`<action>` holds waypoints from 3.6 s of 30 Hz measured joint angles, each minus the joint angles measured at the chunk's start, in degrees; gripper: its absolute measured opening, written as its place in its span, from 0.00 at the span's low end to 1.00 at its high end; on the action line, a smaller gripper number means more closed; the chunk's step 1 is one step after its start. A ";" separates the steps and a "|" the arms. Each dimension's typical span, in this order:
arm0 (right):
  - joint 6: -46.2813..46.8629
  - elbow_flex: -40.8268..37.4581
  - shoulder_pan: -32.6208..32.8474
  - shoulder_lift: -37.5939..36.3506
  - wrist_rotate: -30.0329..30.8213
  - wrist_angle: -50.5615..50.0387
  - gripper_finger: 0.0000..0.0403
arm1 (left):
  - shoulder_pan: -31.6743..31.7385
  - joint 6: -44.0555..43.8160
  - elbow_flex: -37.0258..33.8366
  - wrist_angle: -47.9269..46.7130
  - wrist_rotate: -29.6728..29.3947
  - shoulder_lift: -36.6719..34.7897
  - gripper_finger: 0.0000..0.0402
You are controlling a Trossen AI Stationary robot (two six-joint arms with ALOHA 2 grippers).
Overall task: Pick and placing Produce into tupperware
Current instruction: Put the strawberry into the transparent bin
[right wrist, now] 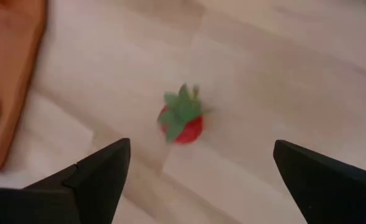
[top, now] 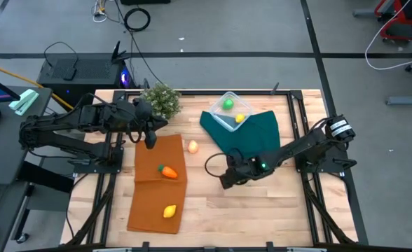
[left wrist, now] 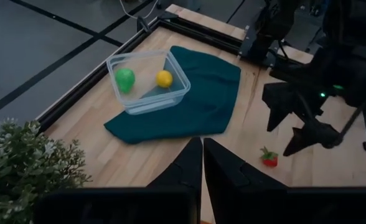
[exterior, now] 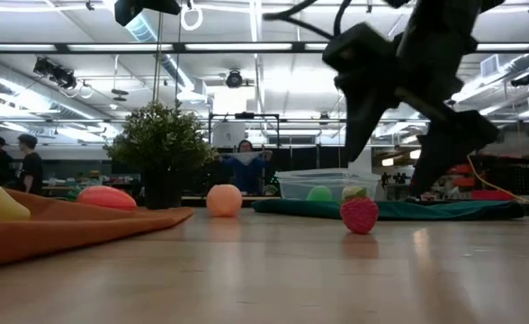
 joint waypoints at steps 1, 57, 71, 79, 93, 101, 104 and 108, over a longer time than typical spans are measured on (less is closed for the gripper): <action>-0.08 0.54 -0.48 0.63 -0.01 -0.27 0.90 | -0.01 0.00 -0.01 -0.13 0.00 0.00 0.05; -4.23 20.62 -3.06 19.36 -7.33 -15.24 0.37 | 0.01 -0.04 0.01 -0.38 -0.01 0.00 0.06; -4.63 20.62 -3.04 19.29 -7.84 -14.44 0.26 | 0.01 -0.04 -0.01 -0.39 -0.02 0.00 0.06; -5.12 20.59 -3.06 19.08 -8.90 -14.46 0.26 | 0.01 -0.04 0.00 -0.37 -0.02 0.00 0.07; -11.00 20.56 -9.05 9.19 -2.62 -16.34 0.26 | 0.01 -0.04 0.00 -0.39 -0.01 0.00 0.05; -17.04 20.56 -18.01 0.68 6.61 -17.82 0.26 | -0.02 -0.04 -0.01 -0.39 -0.01 -0.02 0.06; -20.49 20.59 -22.13 -1.73 9.17 -17.68 0.26 | -0.01 -0.04 0.00 -0.39 -0.02 -0.02 0.05; -23.74 20.60 -27.65 -3.18 9.42 -17.61 0.26 | 0.00 -0.04 0.00 -0.39 0.00 -0.02 0.04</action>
